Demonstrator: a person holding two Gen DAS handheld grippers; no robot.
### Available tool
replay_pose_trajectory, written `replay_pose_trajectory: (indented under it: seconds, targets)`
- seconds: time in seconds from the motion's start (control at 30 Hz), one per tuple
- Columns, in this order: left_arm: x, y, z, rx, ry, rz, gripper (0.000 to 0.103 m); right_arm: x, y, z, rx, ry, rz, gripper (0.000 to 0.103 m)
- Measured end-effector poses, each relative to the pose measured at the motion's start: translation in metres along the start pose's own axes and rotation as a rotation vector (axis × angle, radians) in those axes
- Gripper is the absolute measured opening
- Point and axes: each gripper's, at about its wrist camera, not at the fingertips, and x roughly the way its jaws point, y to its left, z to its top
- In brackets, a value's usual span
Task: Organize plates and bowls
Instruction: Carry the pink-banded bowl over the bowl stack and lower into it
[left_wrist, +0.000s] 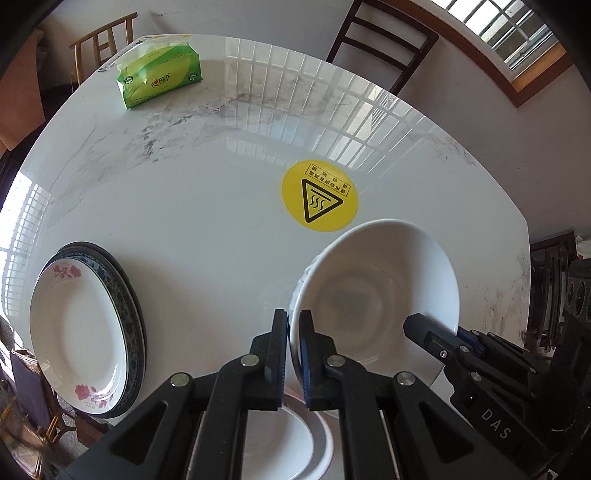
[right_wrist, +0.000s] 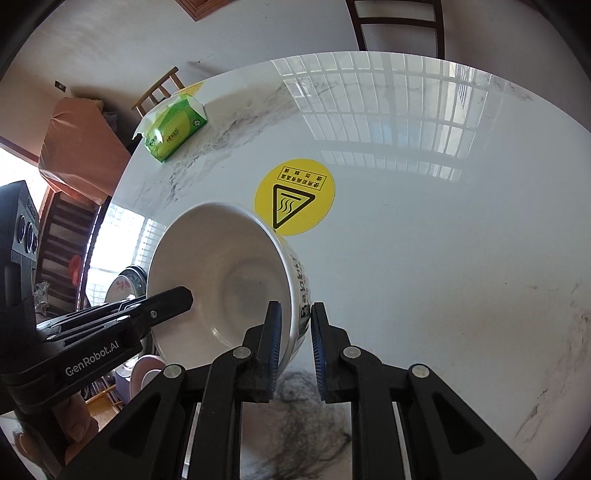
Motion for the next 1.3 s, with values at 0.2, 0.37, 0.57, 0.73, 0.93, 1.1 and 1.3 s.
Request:
replay_pose_trajectory:
  seconds: [0.2, 0.37, 0.57, 0.73, 0.93, 1.1, 1.3]
  targets:
    - [-0.038, 0.021, -0.033, 0.008, -0.030, 0.016, 0.007, -0.025, 0.029, -0.027, -0.043, -0.013, 0.022, 0.016]
    - [-0.057, 0.037, -0.057, 0.001, -0.040, 0.019, 0.007, -0.037, 0.053, -0.049, -0.076, -0.016, 0.035, 0.016]
    - [-0.067, 0.051, -0.081, -0.004, -0.048, 0.030, 0.007, -0.040, 0.075, -0.071, -0.106, -0.008, 0.043, 0.017]
    - [-0.066, 0.066, -0.097, -0.019, -0.033, 0.020, 0.007, -0.036, 0.086, -0.088, -0.122, 0.008, 0.039, 0.016]
    - [-0.061, 0.076, -0.111, -0.024, -0.029, 0.025, 0.007, -0.026, 0.095, -0.104, -0.133, 0.032, 0.025, 0.016]
    - [-0.051, 0.083, -0.117, -0.032, -0.013, 0.029, 0.007, -0.016, 0.099, -0.111, -0.137, 0.044, 0.020, 0.016]
    - [-0.042, 0.086, -0.122, -0.039, 0.004, 0.025, 0.007, -0.006, 0.098, -0.120, -0.135, 0.065, 0.012, 0.016]
